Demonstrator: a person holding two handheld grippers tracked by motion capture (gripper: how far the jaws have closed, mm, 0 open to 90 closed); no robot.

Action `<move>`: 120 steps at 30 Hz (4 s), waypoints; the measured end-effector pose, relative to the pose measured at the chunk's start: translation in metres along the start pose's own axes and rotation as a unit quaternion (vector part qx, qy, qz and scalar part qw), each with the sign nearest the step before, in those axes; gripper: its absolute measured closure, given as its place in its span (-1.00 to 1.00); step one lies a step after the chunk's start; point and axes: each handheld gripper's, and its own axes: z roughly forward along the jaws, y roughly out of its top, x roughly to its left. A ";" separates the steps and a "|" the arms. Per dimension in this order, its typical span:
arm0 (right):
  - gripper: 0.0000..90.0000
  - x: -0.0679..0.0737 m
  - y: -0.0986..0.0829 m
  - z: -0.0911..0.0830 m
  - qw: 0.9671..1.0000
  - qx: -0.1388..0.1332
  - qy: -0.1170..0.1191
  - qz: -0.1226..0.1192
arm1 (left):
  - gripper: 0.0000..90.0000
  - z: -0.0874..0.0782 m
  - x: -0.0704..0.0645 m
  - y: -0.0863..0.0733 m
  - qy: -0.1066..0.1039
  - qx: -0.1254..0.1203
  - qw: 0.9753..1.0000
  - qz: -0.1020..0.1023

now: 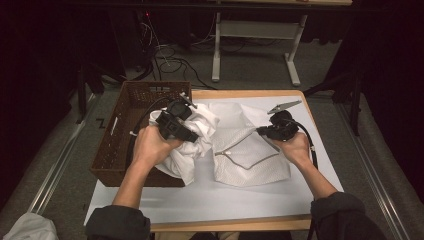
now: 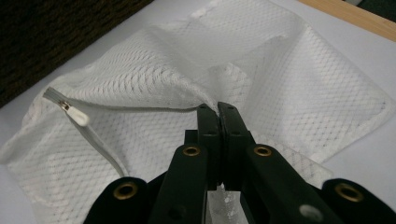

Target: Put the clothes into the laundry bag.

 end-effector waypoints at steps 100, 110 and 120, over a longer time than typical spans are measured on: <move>1.00 0.027 0.013 0.012 0.998 0.018 0.038 -0.050 | 0.74 0.180 -0.070 0.020 0.004 -0.117 0.993 -0.028; 1.00 0.021 0.003 0.012 0.999 0.018 0.029 -0.033 | 0.00 0.143 -0.078 0.010 0.040 -0.114 0.993 0.010; 1.00 0.020 0.004 0.008 0.999 0.012 0.025 -0.036 | -0.19 0.115 -0.058 0.015 0.080 -0.125 0.989 -0.011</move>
